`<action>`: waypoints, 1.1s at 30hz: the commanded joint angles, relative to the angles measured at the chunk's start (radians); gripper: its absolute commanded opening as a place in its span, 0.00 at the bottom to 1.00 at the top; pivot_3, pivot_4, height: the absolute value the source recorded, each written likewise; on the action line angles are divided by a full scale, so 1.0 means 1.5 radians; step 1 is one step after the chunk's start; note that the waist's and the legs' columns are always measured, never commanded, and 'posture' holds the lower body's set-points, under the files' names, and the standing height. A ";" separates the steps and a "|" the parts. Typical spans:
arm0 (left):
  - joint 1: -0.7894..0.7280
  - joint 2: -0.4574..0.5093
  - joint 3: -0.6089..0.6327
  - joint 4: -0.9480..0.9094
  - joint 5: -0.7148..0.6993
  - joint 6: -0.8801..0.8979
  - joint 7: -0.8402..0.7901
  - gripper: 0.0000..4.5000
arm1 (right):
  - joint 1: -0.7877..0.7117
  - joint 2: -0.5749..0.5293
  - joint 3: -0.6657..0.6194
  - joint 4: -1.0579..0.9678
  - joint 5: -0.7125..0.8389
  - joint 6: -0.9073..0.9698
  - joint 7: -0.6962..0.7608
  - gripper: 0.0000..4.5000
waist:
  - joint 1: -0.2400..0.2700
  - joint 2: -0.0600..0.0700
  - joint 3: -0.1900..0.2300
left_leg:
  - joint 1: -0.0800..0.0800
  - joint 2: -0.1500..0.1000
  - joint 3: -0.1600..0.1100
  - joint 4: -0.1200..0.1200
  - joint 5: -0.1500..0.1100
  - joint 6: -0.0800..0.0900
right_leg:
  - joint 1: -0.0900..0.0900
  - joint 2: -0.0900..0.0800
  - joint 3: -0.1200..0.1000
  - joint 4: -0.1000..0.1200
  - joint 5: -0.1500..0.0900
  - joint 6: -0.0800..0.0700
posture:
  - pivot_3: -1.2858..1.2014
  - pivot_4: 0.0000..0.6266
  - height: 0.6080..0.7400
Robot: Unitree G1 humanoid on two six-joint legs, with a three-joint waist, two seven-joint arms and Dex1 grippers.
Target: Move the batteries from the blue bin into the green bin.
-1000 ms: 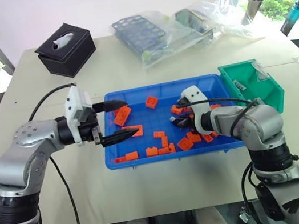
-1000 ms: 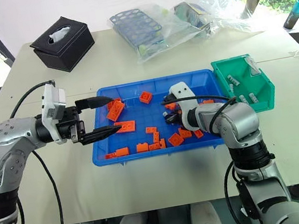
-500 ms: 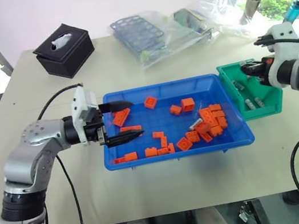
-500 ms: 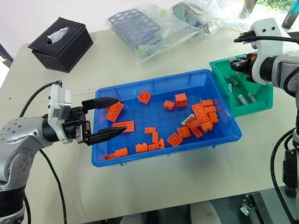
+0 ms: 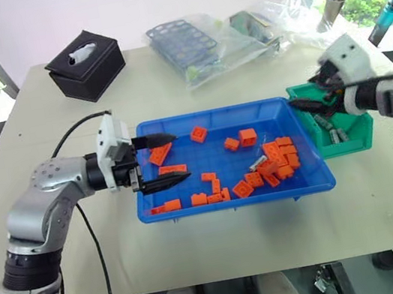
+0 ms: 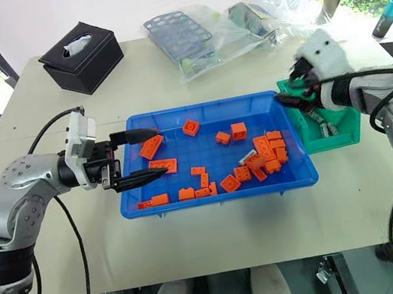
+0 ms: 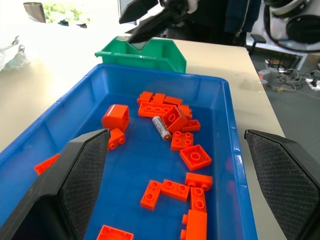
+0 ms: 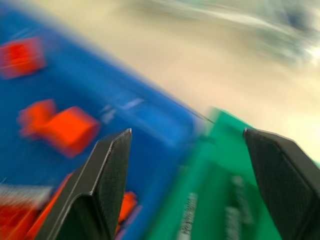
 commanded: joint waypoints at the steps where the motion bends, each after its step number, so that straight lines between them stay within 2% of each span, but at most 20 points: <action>1: -0.007 0.004 0.009 -0.018 -0.002 -0.009 -0.001 1.00 | -0.049 -0.029 0.079 0.037 -0.027 -0.112 0.149 0.81 | 0.000 0.000 0.000 | 0.000 0.000 0.000 0.000 0.000 0.001 | 0.000 0.000 0.000 0.000 0.000 0.000 | 0.52 0.24 0.82; 6: -0.015 0.002 0.007 -0.019 -0.002 -0.007 0.004 1.00 | -0.095 -0.010 0.168 0.133 -0.098 -0.226 0.239 0.81 | 0.001 0.000 0.000 | 0.000 0.000 0.000 0.001 0.001 -0.002 | 0.000 0.000 0.000 0.000 0.000 0.000 | 0.52 0.24 0.82; 9: -0.006 0.007 0.014 -0.031 -0.004 -0.005 0.011 1.00 | -0.097 -0.007 0.189 0.155 -0.109 -0.201 0.270 0.81 | 0.002 -0.001 0.000 | 0.000 0.000 0.000 0.000 0.001 -0.002 | 0.000 -0.001 0.000 0.000 0.000 0.000 | 0.52 0.24 0.82; 13: 0.016 0.014 0.031 -0.048 -0.010 0.001 0.026 1.00 | -0.101 0.047 0.107 0.122 -0.054 -0.031 0.183 0.81 | -0.001 -0.001 0.001 | 0.000 0.000 0.000 0.001 0.001 -0.002 | 0.000 -0.001 0.000 0.000 0.000 0.000 | 0.52 0.24 0.82; 16: 0.030 0.017 0.038 -0.061 -0.016 0.005 0.033 1.00 | -0.065 0.068 0.045 0.041 -0.019 0.086 0.124 0.99 | 0.001 -0.001 0.001 | 0.000 0.000 -0.001 0.000 0.001 -0.002 | 0.000 -0.001 -0.001 0.000 0.000 0.000 | 0.52 0.24 0.82; 17: 0.032 0.017 0.038 -0.063 -0.017 0.006 0.034 1.00 | -0.052 0.080 0.024 0.010 -0.012 0.129 0.092 0.99 | 0.002 -0.001 0.001 | 0.000 0.000 -0.001 0.000 0.001 -0.002 | 0.000 -0.001 -0.001 0.000 0.000 0.000 | 0.52 0.24 0.82; 20: 0.034 0.018 0.037 -0.066 -0.020 0.008 0.036 1.00 | -0.036 0.175 -0.076 -0.095 -0.010 0.351 -0.032 0.99 | 0.002 -0.001 0.001 | 0.000 0.000 -0.002 0.001 0.001 -0.002 | 0.001 -0.002 -0.001 0.000 0.000 0.000 | 0.52 0.24 0.82; 22: 0.029 0.016 0.032 -0.061 -0.021 0.007 0.033 1.00 | -0.019 0.216 -0.115 -0.169 0.000 0.445 -0.063 0.99 | 0.002 -0.001 0.001 | 0.000 0.000 -0.002 0.001 0.002 -0.003 | 0.001 -0.002 -0.001 0.000 0.000 0.000 | 0.52 0.24 0.82; 27: 0.008 0.006 0.015 -0.046 -0.022 0.001 0.021 1.00 | 0.082 0.260 -0.130 -0.304 0.052 0.486 -0.127 0.99 | 0.004 -0.001 0.001 | 0.000 -0.001 -0.002 0.000 0.001 -0.003 | 0.001 -0.002 -0.001 0.000 0.000 0.000 | 0.52 0.24 0.82; 33: -0.019 -0.009 -0.004 -0.023 -0.010 -0.005 0.010 1.00 | 0.137 0.273 -0.132 -0.331 0.064 0.486 -0.195 0.99 | -0.001 -0.001 0.001 | 0.000 -0.001 -0.002 0.000 0.001 -0.003 | 0.001 -0.002 -0.001 0.000 0.000 0.000 | 0.52 0.24 0.82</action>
